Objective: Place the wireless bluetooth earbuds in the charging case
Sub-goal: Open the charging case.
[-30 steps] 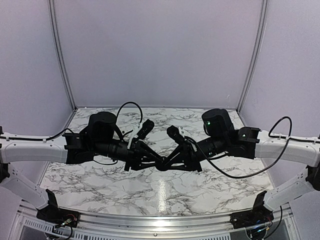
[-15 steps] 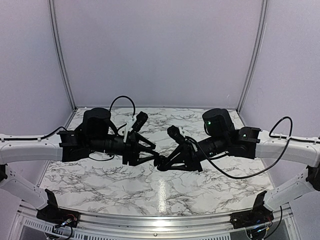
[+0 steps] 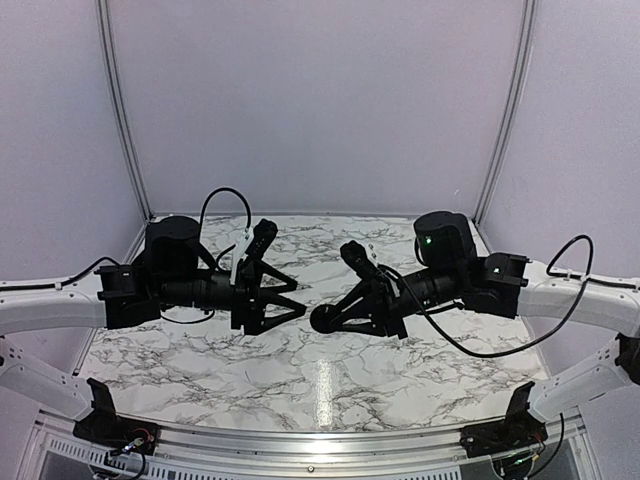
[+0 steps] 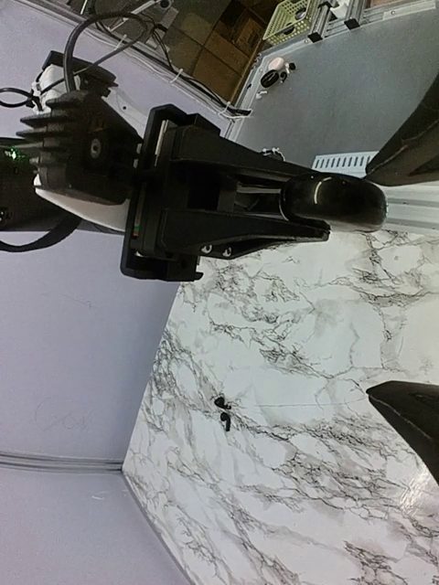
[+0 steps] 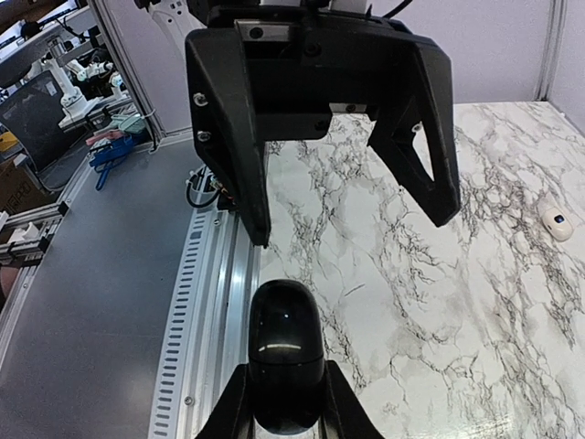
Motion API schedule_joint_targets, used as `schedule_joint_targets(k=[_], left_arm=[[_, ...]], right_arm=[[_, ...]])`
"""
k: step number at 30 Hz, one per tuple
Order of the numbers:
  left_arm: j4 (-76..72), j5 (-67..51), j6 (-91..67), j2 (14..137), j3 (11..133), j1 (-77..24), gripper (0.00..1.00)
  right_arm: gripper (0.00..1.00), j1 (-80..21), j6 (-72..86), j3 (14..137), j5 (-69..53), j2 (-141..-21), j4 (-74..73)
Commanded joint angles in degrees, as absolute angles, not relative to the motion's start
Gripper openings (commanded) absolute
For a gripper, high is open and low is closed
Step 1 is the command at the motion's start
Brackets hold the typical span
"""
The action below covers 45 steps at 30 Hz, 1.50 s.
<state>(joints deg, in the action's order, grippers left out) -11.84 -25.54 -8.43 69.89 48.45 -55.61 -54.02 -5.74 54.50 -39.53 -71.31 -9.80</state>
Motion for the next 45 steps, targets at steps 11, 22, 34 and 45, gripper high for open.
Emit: schedule_joint_targets(k=[11, 22, 34, 45], left_arm=[[-12.9, -25.7, -7.1, 74.0, 52.0, -59.1, 0.8], [-12.0, -20.6, -8.3, 74.1, 52.8, -58.5, 0.78], [-11.9, -20.6, -10.4, 72.0, 51.6, -55.2, 0.77], [-11.8, -20.0, -10.0, 72.4, 51.2, -54.9, 0.77]], right_arm=[[0.0, -54.0, -4.9, 56.5, -35.8, -71.9, -7.9], [0.0, -54.1, -7.5, 56.3, -38.5, -71.0, -8.9], [0.0, -54.1, -9.0, 55.9, -40.3, -70.5, -9.6], [0.0, -54.0, -6.7, 55.0, -41.7, -69.6, -6.6]])
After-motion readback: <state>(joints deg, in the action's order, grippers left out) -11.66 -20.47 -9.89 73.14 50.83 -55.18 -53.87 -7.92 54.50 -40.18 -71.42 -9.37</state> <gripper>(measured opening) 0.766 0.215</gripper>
